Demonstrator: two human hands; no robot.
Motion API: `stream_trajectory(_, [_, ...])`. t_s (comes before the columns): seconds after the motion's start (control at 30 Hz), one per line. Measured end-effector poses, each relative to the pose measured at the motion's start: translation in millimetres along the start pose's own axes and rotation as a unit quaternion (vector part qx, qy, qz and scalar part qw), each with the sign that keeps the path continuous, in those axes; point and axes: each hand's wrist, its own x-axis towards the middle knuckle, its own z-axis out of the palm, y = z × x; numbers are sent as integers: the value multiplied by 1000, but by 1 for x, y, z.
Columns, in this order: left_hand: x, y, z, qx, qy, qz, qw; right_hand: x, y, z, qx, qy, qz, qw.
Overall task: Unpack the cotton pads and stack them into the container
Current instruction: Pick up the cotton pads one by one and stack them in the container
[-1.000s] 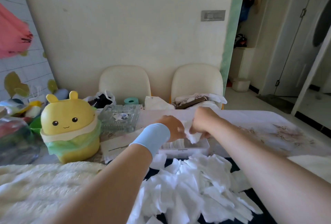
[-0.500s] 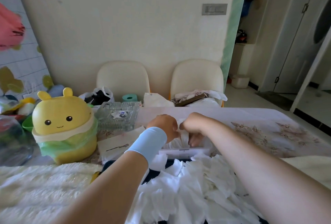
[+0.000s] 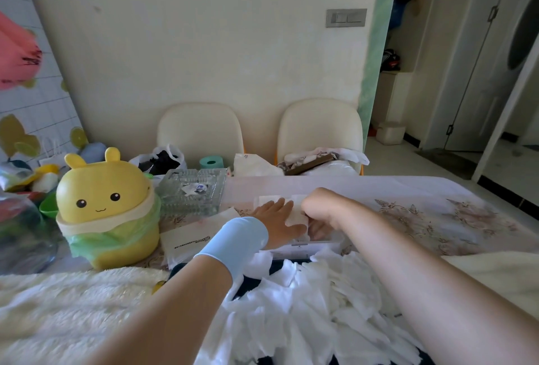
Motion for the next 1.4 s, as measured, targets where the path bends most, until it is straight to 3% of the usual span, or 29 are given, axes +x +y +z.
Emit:
stream_trajectory(0.23, [-3, 3, 1, -3, 28, 5, 1000, -10, 1, -1, -56, -5, -29, 998])
stream_trajectory(0.4, [-23, 12, -15, -41, 110, 11, 993, -32, 17, -31, -113, 50, -111, 986])
stream_trajectory(0.6, [-65, 47, -19, -76, 134, 51, 987, -81, 41, -54, -159, 35, -177, 971])
stream_trajectory(0.7, [-83, 56, -11, -114, 110, 55, 986, -103, 58, -59, -175, 39, -205, 962])
stream_trajectory(0.9, [-97, 54, 18, -186, 66, 64, 978, -123, 90, -52, -254, -57, -189, 947])
stream_trajectory(1.13, [-112, 54, 30, -204, 84, 35, 975, -123, 105, -43, -218, 7, -193, 956])
stream_trajectory(1.4, [-120, 54, 33, -268, 104, 32, 957, -135, 107, -58, -49, 80, -255, 962])
